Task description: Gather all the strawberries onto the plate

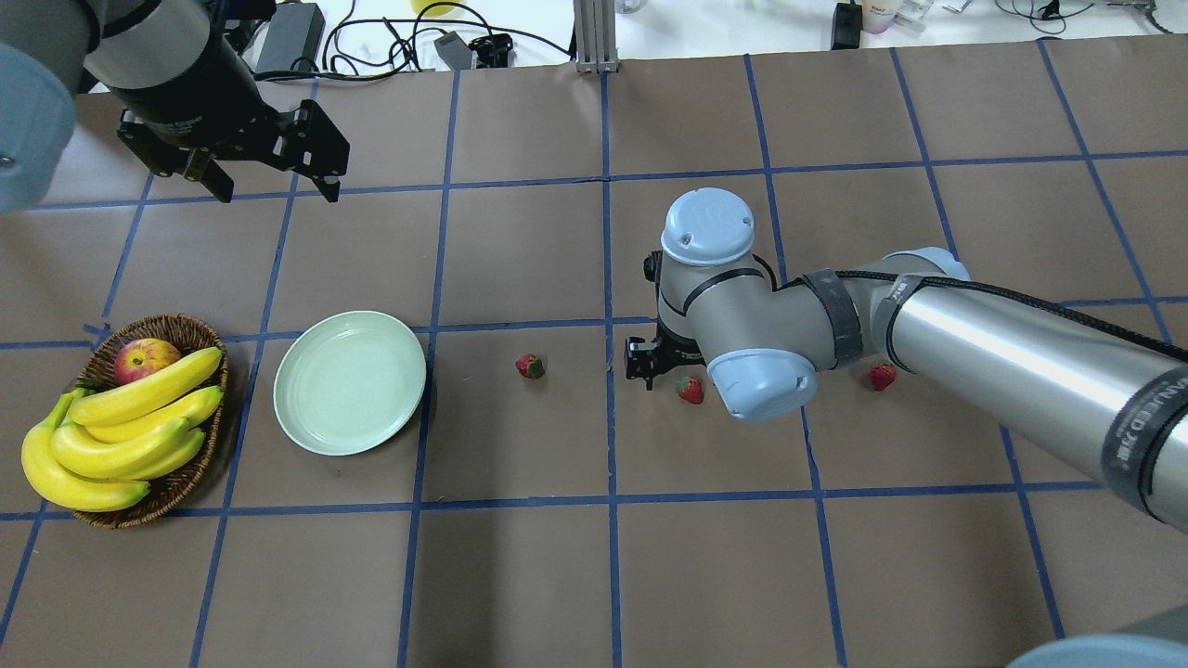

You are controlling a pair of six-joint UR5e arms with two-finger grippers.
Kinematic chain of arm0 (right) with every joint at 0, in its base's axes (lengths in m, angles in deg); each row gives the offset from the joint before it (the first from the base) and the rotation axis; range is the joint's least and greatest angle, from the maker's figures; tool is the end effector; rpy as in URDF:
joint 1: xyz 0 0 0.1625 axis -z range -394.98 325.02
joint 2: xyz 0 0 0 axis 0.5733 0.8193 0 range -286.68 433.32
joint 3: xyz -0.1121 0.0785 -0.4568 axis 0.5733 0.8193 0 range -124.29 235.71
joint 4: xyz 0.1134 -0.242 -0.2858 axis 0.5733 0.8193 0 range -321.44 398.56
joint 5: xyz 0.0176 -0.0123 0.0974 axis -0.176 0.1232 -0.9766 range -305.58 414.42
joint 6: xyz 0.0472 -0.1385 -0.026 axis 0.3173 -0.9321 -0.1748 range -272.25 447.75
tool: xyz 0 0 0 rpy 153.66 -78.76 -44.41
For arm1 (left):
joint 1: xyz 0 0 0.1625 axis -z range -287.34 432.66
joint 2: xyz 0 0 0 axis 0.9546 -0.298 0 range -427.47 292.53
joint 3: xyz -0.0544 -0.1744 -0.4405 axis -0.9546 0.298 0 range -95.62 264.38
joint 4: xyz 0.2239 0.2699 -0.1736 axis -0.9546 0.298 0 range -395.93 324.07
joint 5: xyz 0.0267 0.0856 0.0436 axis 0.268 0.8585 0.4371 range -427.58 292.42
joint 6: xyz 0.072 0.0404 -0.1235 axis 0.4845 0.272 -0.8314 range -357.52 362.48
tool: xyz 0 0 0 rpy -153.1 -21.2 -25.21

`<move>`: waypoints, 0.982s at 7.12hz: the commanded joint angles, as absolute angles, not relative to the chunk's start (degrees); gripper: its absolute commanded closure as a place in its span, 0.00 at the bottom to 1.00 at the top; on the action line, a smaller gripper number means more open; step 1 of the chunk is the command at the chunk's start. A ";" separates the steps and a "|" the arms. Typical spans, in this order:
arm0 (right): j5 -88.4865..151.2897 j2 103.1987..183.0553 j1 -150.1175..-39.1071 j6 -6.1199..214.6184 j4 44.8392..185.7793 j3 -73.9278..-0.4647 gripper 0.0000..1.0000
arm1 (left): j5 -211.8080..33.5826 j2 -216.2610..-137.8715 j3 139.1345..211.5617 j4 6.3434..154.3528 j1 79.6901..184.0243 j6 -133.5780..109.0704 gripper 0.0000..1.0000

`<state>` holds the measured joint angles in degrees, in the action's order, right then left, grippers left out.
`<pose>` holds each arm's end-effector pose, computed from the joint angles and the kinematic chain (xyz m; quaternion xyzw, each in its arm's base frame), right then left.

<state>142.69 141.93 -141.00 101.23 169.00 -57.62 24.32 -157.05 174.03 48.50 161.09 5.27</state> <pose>0.2769 -0.4654 0.1921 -0.0216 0.9990 0.0399 0.0051 -0.1152 -0.4832 0.5077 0.0097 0.9983 -0.0546 0.0186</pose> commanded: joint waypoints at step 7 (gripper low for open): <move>130.28 136.45 -150.18 114.11 171.96 -48.45 0.93 | 21.37 -156.68 174.46 47.21 160.46 6.26 0.00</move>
<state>131.16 139.43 -147.23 112.04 170.38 -50.45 21.34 -156.73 174.39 47.24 160.48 6.20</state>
